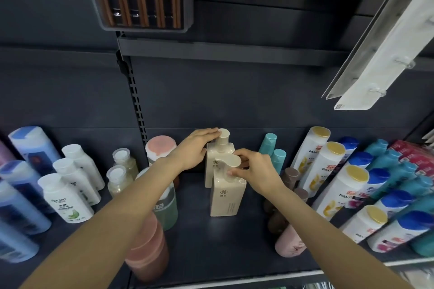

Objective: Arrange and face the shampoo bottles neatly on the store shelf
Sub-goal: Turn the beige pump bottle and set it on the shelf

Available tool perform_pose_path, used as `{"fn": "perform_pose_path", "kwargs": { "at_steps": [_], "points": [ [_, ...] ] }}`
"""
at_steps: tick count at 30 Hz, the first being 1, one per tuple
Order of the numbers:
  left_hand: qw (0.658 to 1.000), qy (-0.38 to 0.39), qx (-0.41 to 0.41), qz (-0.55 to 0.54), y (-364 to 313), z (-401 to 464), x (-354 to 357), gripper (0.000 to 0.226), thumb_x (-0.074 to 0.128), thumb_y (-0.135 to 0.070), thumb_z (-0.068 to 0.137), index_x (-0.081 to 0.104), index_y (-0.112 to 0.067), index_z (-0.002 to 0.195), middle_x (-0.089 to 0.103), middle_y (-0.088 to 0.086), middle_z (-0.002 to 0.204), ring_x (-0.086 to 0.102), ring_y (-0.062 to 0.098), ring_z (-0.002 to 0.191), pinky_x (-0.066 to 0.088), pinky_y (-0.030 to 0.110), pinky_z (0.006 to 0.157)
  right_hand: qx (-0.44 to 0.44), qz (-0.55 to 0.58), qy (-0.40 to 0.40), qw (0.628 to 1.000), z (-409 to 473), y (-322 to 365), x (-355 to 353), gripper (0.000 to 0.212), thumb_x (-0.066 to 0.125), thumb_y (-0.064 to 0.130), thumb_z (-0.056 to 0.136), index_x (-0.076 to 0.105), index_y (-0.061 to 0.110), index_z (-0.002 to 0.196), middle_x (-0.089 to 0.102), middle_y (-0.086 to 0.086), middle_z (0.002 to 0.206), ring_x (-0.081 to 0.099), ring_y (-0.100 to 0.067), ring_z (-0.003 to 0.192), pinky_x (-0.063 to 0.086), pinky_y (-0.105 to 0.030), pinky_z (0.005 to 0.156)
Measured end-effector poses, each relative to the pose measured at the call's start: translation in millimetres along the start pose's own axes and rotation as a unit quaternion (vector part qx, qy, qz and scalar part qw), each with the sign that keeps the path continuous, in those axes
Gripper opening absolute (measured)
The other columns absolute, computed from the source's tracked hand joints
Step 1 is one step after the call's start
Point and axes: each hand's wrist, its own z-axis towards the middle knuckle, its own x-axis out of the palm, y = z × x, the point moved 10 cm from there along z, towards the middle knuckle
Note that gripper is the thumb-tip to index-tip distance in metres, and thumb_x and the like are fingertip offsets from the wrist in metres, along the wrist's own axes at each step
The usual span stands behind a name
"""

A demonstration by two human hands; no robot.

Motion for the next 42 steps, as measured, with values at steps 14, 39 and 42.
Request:
{"fn": "perform_pose_path", "kwargs": {
  "at_steps": [14,39,42],
  "points": [
    [0.999,-0.022,-0.013,0.024,-8.9,23.2,-3.4,0.054,0.067,-0.028,0.085,0.048,-0.023,0.135,0.046,-0.002,0.118,0.037,0.014,0.108,0.036,0.027,0.098,0.023,-0.009,0.012,1.0,4.6,-2.2,-1.1,0.036,0.081,0.019,0.071,0.065,0.017,0.103,0.069,-0.002,0.091,0.065,-0.013,0.087,0.052,-0.03,0.086],
    [0.988,-0.146,-0.043,-0.022,-46.1,-9.0,-78.8,0.029,0.059,-0.019,0.09,0.053,-0.016,0.118,0.046,0.0,0.105,0.052,0.023,0.095,0.042,0.033,0.085,0.023,0.062,0.024,0.998,-2.3,-3.8,4.9,0.046,0.076,0.022,0.077,0.058,0.016,0.12,0.065,0.0,0.111,0.06,-0.013,0.103,0.048,-0.025,0.089],
    [0.986,-0.162,-0.013,-0.021,-60.4,-22.5,-94.9,0.033,0.056,-0.017,0.092,0.049,-0.015,0.124,0.047,0.002,0.114,0.049,0.021,0.103,0.041,0.034,0.091,0.029,0.131,-0.026,0.991,1.4,1.9,-18.9,0.049,0.067,0.03,0.085,0.051,0.015,0.129,0.059,0.001,0.118,0.055,-0.01,0.108,0.043,-0.014,0.083]
  ]
}}
